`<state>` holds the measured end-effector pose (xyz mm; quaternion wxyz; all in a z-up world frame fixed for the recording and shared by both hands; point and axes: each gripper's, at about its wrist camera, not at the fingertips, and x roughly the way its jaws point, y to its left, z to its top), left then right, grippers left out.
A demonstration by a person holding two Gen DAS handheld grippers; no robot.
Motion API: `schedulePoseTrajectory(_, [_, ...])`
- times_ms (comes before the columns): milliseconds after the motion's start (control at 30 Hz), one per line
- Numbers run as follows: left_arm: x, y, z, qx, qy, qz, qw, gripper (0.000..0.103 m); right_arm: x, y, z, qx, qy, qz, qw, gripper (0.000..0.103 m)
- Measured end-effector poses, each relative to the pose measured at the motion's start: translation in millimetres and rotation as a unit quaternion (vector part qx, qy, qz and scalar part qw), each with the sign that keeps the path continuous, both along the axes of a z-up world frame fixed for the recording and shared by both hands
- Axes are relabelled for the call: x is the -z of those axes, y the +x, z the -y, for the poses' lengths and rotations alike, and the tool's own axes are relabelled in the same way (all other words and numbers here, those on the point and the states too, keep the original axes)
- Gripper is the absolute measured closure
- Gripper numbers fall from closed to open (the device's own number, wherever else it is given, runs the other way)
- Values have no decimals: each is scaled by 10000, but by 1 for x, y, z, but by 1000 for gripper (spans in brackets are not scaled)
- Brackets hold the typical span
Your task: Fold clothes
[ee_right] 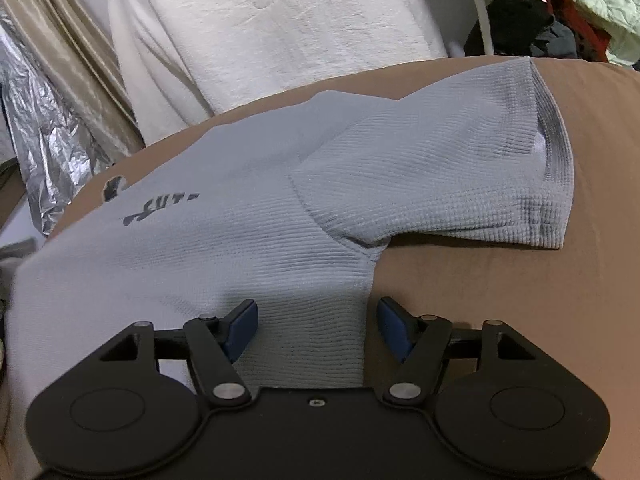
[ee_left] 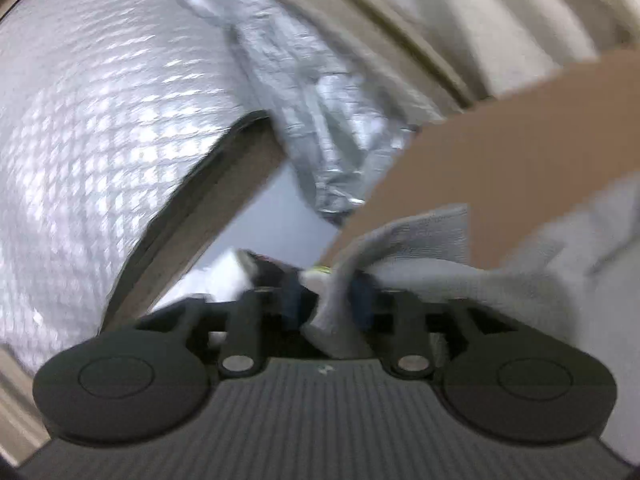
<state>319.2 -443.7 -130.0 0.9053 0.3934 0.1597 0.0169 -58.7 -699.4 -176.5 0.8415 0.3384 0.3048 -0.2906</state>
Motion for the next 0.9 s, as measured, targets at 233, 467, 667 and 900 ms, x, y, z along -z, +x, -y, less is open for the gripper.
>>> schedulePoseTrajectory(233, [-7, -125, -55, 526, -1212, -1774, 9752, 32, -13, -27, -31, -680, 1200, -520, 9891, 30])
schedulePoseTrajectory(467, [11, -294, -108, 1660, -1667, -2344, 9433, 32, -8, -65, -95, -1069, 2260, -206, 9680, 22])
schedulePoseTrajectory(667, [26, -363, -116, 2237, -1106, -1663, 9540, 28, 0, -66, -164, -1526, 2180, -1000, 9588, 21])
schedulePoseTrajectory(900, [0, -335, -145, 1542, -633, -1304, 9774, 27, -53, -57, -226, -2645, -196, -1813, 9470, 97])
